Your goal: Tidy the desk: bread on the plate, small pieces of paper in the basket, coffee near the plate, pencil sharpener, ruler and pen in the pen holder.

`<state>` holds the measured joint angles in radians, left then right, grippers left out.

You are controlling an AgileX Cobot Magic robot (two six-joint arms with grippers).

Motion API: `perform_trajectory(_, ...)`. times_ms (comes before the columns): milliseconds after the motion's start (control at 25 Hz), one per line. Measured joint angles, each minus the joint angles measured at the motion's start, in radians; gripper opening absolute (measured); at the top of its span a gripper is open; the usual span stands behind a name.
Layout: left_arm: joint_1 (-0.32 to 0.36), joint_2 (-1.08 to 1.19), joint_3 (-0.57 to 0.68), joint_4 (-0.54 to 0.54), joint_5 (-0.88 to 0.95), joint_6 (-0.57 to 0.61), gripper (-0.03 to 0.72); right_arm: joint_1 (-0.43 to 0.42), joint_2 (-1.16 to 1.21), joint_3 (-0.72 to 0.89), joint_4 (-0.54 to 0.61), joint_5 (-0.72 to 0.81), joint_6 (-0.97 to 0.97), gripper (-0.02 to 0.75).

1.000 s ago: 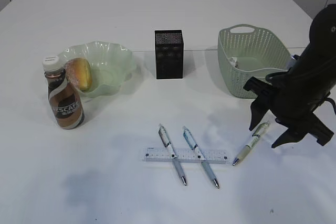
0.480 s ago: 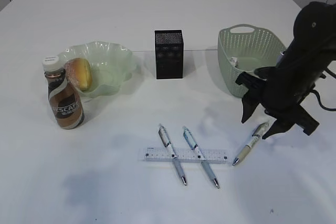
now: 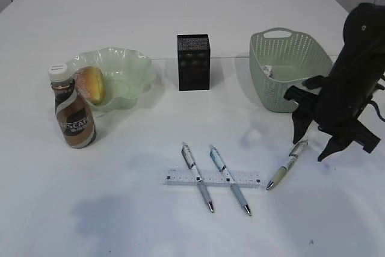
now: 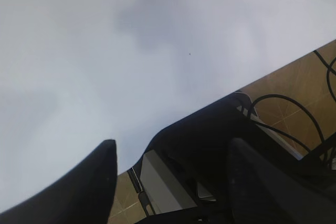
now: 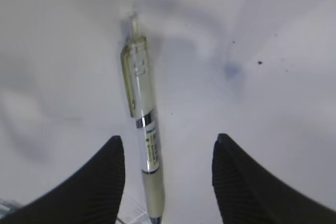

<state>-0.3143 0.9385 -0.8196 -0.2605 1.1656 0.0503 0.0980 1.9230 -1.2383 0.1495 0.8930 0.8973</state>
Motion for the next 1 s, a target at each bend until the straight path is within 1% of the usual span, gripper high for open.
perform_trajectory(400,0.0,0.0,0.0,0.0,0.0,0.0,0.466,-0.014,0.031,-0.006,-0.01,-0.015,-0.013,0.426)
perform_trajectory(600,0.0,0.0,0.0,0.0,-0.002,0.0,0.466,-0.014,0.052,-0.038,-0.01,-0.015,-0.013,0.426)
perform_trajectory(680,0.0,0.0,0.0,0.0,-0.002,0.0,0.466,-0.014,0.068,-0.086,-0.01,-0.007,-0.013,0.426)
perform_trajectory(1000,0.0,0.0,0.0,0.0,-0.002,0.0,0.466,-0.014,0.084,-0.104,-0.024,0.008,-0.017,0.425)
